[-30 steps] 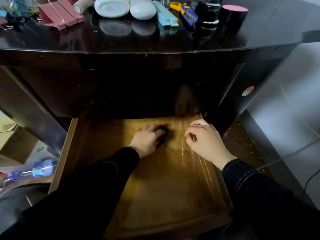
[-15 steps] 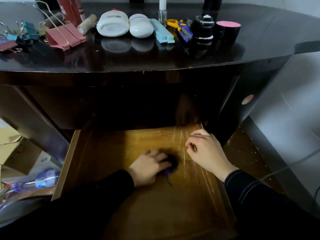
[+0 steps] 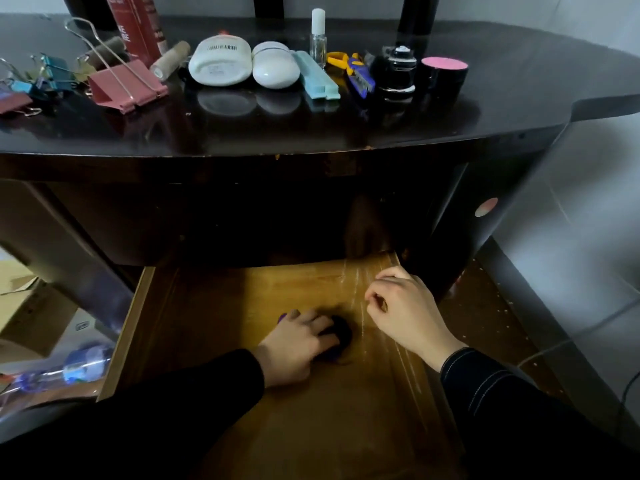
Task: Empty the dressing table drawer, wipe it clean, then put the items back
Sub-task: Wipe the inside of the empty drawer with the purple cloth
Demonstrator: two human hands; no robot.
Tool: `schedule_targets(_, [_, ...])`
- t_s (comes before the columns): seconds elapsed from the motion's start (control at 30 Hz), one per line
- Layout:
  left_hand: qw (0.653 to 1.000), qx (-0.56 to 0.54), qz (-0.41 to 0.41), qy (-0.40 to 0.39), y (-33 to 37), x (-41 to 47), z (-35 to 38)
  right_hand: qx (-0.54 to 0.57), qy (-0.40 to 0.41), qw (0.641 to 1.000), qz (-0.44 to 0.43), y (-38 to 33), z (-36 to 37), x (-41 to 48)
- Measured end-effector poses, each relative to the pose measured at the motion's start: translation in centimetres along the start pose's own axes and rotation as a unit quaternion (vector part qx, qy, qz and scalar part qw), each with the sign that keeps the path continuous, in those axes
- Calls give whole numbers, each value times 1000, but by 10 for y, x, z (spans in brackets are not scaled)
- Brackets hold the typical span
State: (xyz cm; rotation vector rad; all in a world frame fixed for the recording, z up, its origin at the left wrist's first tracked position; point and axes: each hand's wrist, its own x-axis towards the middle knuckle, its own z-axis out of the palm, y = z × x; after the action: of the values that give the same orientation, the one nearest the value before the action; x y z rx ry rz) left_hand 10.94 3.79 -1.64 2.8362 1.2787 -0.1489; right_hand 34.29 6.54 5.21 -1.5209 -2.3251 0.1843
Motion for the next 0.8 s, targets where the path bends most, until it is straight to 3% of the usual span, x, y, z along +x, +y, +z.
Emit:
schedule_targets(0.1, [1000,25,-4,-6,-13,-3,0,1,-3,1000,2,0,0,2])
schedule_targets(0.27, [964,-50,-257,50,-61,62,-18,8,1,1000,4,-3,-1,1])
schedule_targets(0.37, [940,-107,-313,83,-61,89,-18,12,4,1000,2,-5,-4,1])
schedule_targets(0.47, [958,-45,-278,56,-51,85,-19,13,5,1000,7,-4,-4,1])
schedule_targets(0.57, [988,6,-152,19,-34,56,-13,14,4,1000,7,-4,-4,1])
schedule_targets(0.7, [1000,1,-4,8,-16,18,-1,12,7,1000,3,-4,-2,0])
schedule_targets(0.8, [999,-16,-36,12,-28,30,-9,16,7,1000,8,-4,-2,0])
